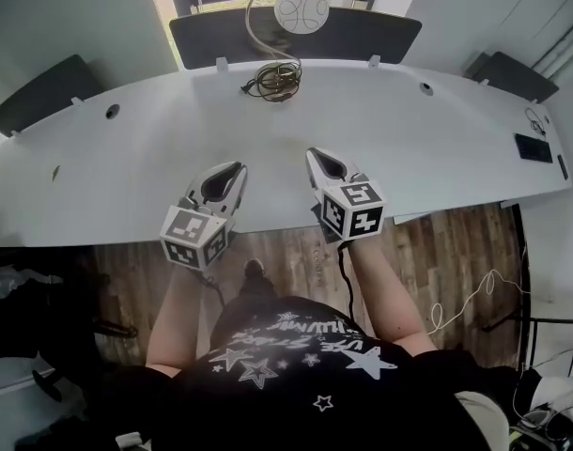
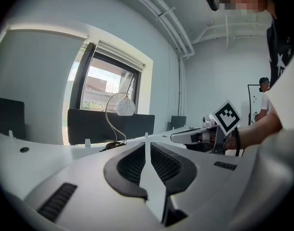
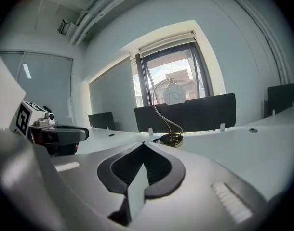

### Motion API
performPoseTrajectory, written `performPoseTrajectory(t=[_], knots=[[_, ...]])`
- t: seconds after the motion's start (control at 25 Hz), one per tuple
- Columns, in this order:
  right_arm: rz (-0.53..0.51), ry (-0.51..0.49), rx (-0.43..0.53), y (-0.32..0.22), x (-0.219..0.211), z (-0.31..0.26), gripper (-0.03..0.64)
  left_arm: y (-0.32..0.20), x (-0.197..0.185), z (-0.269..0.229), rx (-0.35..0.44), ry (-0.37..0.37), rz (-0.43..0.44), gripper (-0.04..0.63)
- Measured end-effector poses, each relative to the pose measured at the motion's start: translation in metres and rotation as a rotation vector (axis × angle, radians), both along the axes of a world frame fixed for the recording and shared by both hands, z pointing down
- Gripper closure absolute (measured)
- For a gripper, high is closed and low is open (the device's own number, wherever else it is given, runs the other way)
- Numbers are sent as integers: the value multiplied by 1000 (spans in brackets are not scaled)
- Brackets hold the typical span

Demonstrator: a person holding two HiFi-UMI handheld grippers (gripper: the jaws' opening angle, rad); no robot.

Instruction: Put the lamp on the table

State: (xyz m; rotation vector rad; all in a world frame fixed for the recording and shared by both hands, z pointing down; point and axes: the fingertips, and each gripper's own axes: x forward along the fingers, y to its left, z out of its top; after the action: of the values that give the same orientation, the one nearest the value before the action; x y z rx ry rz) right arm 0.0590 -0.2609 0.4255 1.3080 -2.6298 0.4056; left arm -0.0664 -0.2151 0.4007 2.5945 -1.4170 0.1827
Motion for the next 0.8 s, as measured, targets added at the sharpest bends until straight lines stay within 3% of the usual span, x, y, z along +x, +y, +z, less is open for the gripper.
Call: performPoseTrajectory(t=[0.8], knots=[[-50, -54, -9, 150, 92, -8, 617, 154, 85, -7, 22, -5, -50, 555]])
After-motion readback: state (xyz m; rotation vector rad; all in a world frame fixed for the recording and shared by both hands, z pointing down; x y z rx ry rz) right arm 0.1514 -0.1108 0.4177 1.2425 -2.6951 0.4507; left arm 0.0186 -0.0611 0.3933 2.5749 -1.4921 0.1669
